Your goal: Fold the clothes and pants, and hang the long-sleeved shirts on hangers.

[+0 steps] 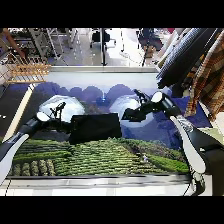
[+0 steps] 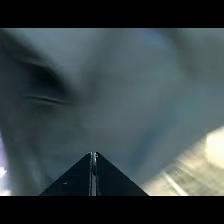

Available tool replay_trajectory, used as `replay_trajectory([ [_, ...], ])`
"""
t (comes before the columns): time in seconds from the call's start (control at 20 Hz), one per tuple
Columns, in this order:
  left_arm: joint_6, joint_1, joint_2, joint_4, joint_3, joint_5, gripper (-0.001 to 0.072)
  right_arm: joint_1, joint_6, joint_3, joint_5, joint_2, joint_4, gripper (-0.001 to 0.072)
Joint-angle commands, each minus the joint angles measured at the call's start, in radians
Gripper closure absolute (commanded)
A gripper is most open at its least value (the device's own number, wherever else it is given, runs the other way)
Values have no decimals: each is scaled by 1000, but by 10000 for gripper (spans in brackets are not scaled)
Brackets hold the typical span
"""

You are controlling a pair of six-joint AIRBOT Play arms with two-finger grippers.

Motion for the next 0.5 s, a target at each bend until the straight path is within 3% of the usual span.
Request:
replay_trajectory([
  [0.0, -148, -10, -107, 73, 48, 24, 704, -45, -61, -38, -42, -113, 143, 132],
  [0.1, -190, -11, -140, 109, 90, 3, 704, -44, -66, 33, -24, -207, 174, 133],
  [0.35, -192, -10, -149, 109, 122, -64, 704, 5, -48, 277, 106, -413, 292, 153],
  [0.4, -192, -10, -148, 108, 122, -77, 704, 24, -49, 319, 129, -444, 344, 190],
  [0.45, -192, -10, -146, 109, 122, -97, 704, 43, -56, 356, 154, -465, 383, 327],
])
